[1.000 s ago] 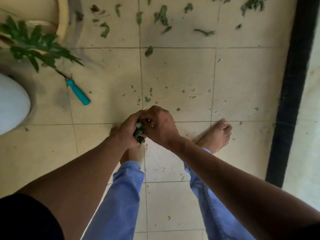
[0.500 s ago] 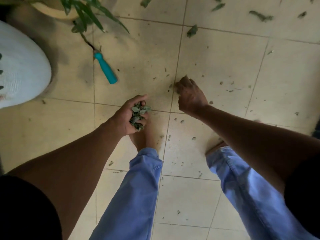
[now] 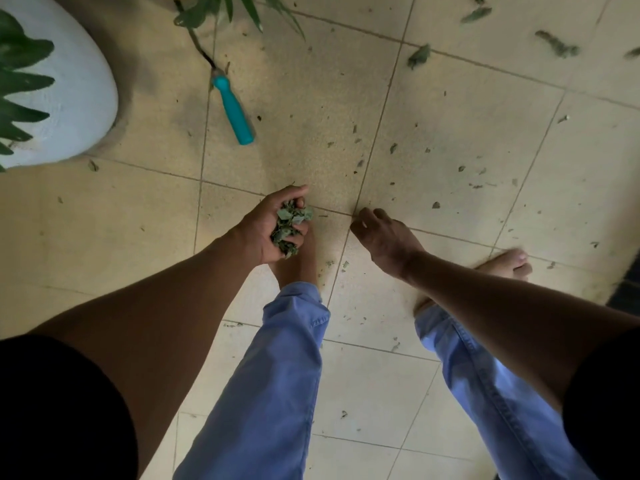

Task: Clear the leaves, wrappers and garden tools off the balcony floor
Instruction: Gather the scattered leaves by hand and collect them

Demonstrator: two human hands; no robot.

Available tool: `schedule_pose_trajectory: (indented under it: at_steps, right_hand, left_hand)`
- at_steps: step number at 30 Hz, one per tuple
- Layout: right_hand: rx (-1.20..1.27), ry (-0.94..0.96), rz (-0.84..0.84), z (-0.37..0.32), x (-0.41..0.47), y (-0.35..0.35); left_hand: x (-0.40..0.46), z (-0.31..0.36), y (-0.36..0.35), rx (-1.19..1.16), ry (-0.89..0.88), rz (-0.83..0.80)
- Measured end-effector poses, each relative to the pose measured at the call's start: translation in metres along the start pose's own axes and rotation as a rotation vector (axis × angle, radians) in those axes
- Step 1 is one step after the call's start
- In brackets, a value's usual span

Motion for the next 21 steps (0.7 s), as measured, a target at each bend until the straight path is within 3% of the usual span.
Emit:
schedule_pose_trajectory:
  at_steps: [8, 11, 13, 15, 18, 21]
  right_hand:
    - [0.029, -0.063, 0.001, -0.003, 0.018, 0.006]
    - [0.331, -0.329, 0.062, 0.007, 0.016, 0.018]
    - [0.680, -0.538, 0.080, 0.011, 0.010, 0.032]
    - [1.031, -0.625, 0.142, 0.001, 0.002, 0.061]
    - [1.301, -0.496, 0.219, -0.031, -0.011, 0.124]
    - [1.178, -0.279, 0.220, -0.068, -0.031, 0.182]
  left_hand:
    - [-0.006, -0.019, -0.004, -0.015, 0.022, -0.005]
    - [-0.017, -0.022, -0.010, -0.041, 0.014, -0.009]
    - [-0.027, -0.023, -0.016, -0.064, 0.000, -0.016]
    - [-0.039, -0.024, -0.022, -0.106, -0.030, -0.011]
    - [-0.058, -0.025, -0.036, -0.204, -0.121, -0.001]
    - [-0.074, -0.033, -0.059, -0.289, -0.221, -0.005]
Point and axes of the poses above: each hand's wrist, its own x-axis towards the middle knuckle, its own y-axis out of the back of the hand, z = x × y, the point moved 7 cm from there along x, towards the middle knuckle, and after that the axes turned 3 degrees about -z, right-handed, at the moved point
